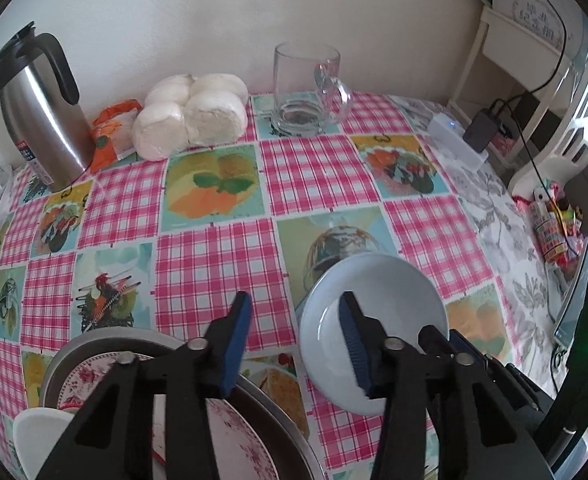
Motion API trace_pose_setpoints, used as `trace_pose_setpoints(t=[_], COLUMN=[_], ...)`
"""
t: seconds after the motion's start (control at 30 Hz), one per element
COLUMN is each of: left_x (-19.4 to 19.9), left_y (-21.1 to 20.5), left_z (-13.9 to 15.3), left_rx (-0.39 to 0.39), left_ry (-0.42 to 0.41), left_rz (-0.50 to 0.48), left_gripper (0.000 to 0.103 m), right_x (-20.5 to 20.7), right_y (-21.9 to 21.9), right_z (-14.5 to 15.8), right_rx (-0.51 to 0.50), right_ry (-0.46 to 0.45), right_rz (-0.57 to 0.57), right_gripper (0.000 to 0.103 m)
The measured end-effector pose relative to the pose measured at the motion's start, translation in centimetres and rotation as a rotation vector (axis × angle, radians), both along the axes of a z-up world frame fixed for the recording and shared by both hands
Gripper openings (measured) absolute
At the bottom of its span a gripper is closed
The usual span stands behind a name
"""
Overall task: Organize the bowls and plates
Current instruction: 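Close the left gripper on the pale bowl rim while the right gripper grips it too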
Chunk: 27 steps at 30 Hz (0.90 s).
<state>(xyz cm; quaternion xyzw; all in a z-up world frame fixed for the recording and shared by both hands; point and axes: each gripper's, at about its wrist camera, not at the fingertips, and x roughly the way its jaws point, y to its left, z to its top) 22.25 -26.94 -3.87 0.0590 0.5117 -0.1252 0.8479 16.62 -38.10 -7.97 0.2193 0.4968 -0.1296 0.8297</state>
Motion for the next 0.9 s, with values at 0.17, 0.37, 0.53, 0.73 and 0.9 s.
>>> trace_pose_setpoints(t=[0.17,0.37,0.53,0.73,0.9], left_x=[0.0,-0.3,-0.4,-0.3,-0.3], left_y=[-0.3,-1.1,-1.6,-1.4,-1.7], left_z=[-0.7,-0.7,-1.1,-1.2,-2.1], left_rx=[0.003,-0.009,-0.005,-0.009,-0.008], left_ry=[0.019,0.02,0.034,0.04,0.069], left_rz=[-0.009,-0.039,-0.053,-0.052,-0.051], left_gripper=[0.039,0.037,0.036,0.036,0.03], right_x=[-0.2,-0.3,-0.3,-0.3,-0.1], right_y=[-0.5,-0.6,-0.6,-0.5,0.0], right_z=[-0.7,-1.2,-1.6,-1.8,-1.1], right_rx=[0.008,0.021,0.028,0.04,0.07], right_ry=[0.022,0.039,0.056,0.067,0.026], right_rz=[-0.017,-0.022,-0.023,-0.023,-0.003], right_gripper=[0.025,0.025,0.025,0.025,0.025])
